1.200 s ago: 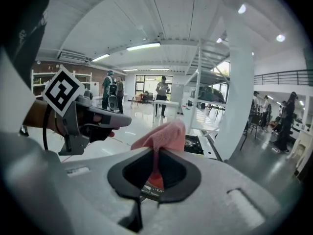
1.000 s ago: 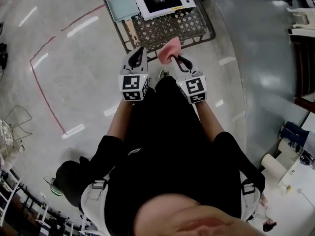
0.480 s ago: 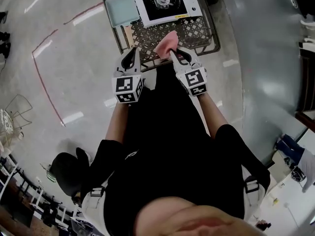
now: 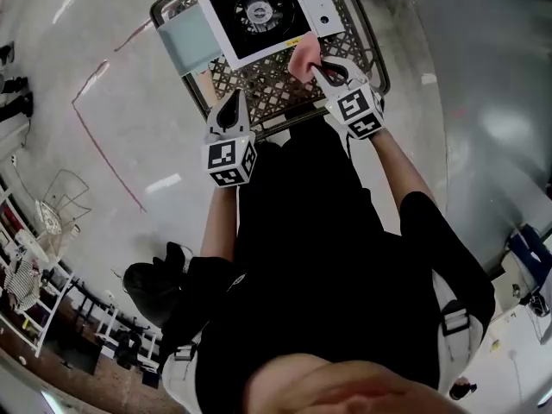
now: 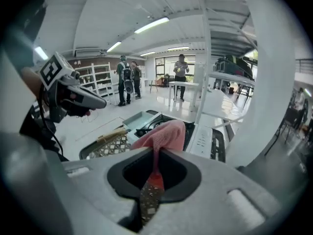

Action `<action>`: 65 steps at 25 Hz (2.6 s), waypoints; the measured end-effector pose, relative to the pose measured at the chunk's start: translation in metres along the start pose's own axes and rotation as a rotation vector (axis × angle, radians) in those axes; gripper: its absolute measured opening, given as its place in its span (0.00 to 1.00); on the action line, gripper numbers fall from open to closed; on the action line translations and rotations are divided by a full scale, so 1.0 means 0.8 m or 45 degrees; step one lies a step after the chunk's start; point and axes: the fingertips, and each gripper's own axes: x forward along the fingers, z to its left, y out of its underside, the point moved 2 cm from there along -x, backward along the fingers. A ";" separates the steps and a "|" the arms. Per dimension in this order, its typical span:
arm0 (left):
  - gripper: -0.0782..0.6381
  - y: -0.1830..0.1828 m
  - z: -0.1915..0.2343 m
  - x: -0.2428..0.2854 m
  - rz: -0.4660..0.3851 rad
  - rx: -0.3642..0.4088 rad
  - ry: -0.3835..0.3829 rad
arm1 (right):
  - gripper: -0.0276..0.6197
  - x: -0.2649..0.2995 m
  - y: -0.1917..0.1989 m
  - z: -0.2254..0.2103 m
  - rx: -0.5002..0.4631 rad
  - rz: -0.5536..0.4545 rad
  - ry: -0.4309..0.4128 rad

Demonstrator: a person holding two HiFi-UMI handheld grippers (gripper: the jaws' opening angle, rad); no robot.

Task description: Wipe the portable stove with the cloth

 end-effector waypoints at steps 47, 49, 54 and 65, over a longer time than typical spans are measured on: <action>0.11 0.059 0.029 0.136 0.226 -0.135 -0.032 | 0.29 0.121 0.094 -0.100 -0.361 0.488 0.014; 0.11 0.061 0.029 0.135 0.231 -0.133 -0.033 | 0.29 0.122 0.093 -0.095 -0.355 0.482 0.014; 0.11 0.063 0.025 0.132 0.234 -0.120 -0.028 | 0.27 0.125 0.090 -0.082 -0.385 0.473 -0.013; 0.11 0.075 0.030 0.124 0.231 -0.147 -0.056 | 0.21 0.136 0.085 -0.054 -0.428 0.446 -0.058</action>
